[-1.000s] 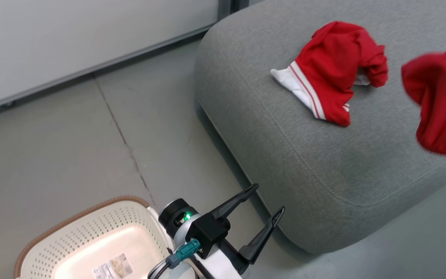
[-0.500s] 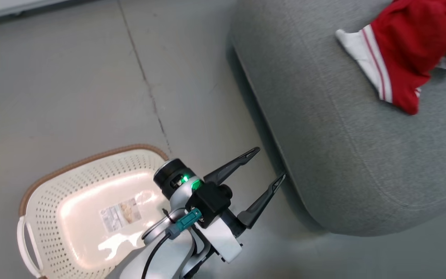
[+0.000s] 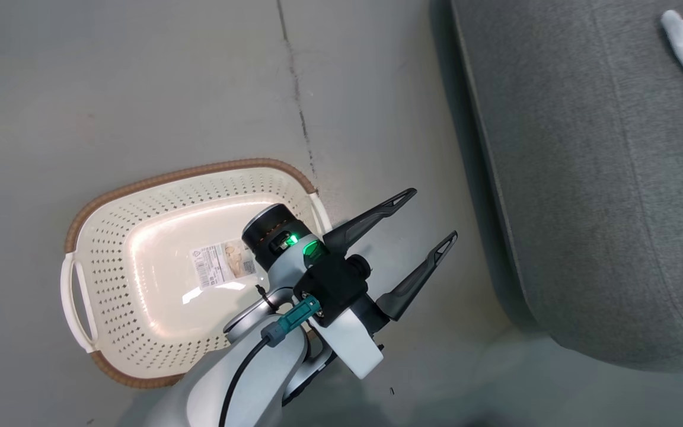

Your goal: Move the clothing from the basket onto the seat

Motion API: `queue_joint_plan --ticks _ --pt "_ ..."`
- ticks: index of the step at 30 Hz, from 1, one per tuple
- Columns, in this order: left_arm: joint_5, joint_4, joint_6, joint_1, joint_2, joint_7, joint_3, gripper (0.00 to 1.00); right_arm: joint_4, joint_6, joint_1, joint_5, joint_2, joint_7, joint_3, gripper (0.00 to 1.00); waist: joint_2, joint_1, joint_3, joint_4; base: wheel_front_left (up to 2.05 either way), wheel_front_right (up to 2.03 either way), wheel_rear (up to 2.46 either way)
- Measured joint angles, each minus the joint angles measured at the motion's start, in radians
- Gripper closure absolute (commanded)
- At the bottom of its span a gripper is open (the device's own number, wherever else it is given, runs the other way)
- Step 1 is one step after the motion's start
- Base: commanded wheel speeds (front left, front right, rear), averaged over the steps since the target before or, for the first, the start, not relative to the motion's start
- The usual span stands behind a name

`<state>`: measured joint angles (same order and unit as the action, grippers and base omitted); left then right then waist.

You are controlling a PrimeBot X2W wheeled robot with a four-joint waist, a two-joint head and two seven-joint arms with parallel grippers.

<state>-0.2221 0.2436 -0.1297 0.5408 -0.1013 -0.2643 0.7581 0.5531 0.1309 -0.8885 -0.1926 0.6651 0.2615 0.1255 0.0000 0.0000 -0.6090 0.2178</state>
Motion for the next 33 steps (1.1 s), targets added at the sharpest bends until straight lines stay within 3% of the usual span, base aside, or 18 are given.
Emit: queue_joint_plan --ticks 13,16,19,29,30,31,32,33 --pt "0.009 -0.001 0.0 0.005 0.002 0.0 0.008 0.0 0.321 0.0 -0.061 -0.017 -0.018 0.0 -0.025 1.0 0.0 0.0 -0.069 -0.05 0.0 0.0 0.0" --pt "0.009 0.0 0.0 0.004 0.007 0.0 -0.006 0.0 0.391 0.0 -0.041 0.005 -0.025 0.0 -0.114 1.0 0.0 -0.0001 -0.075 -0.058 0.0 0.0 0.0" --pt "0.011 -0.005 0.0 -0.001 0.01 0.0 -0.042 0.0 0.46 0.0 -0.044 -0.038 -0.031 0.0 -0.126 1.0 0.0 0.0 -0.084 -0.062 0.0 0.0 0.0" --pt "0.026 -0.014 0.0 -0.003 0.008 0.0 -0.059 0.0 0.53 0.0 -0.064 -0.11 -0.039 0.0 -0.213 1.0 0.0 0.0 -0.102 -0.063 0.0 0.0 0.0" --pt "0.026 -0.012 0.0 -0.003 0.008 0.0 -0.059 0.0 0.529 0.0 -0.065 -0.115 -0.039 0.0 -0.224 0.89 0.0 0.0 -0.1 -0.062 0.0 0.0 0.0" --pt "0.026 -0.01 0.0 -0.003 0.008 0.0 -0.059 0.0 0.527 0.0 -0.065 -0.122 -0.038 0.0 -0.229 0.51 -0.0001 0.0 -0.098 -0.062 0.0 0.0 0.0" --pt "0.026 -0.008 0.0 -0.002 0.008 0.0 -0.059 0.0 0.524 0.0 -0.067 -0.128 -0.035 0.0 -0.232 0.0 0.0 0.0 -0.096 -0.061 0.0 0.0 0.0" --pt "0.026 -0.007 0.0 -0.001 0.009 0.0 -0.059 0.0 0.524 0.0 -0.069 -0.136 -0.033 0.0 -0.236 0.0 0.0 -0.0001 -0.093 -0.06 0.0 0.0 0.0"
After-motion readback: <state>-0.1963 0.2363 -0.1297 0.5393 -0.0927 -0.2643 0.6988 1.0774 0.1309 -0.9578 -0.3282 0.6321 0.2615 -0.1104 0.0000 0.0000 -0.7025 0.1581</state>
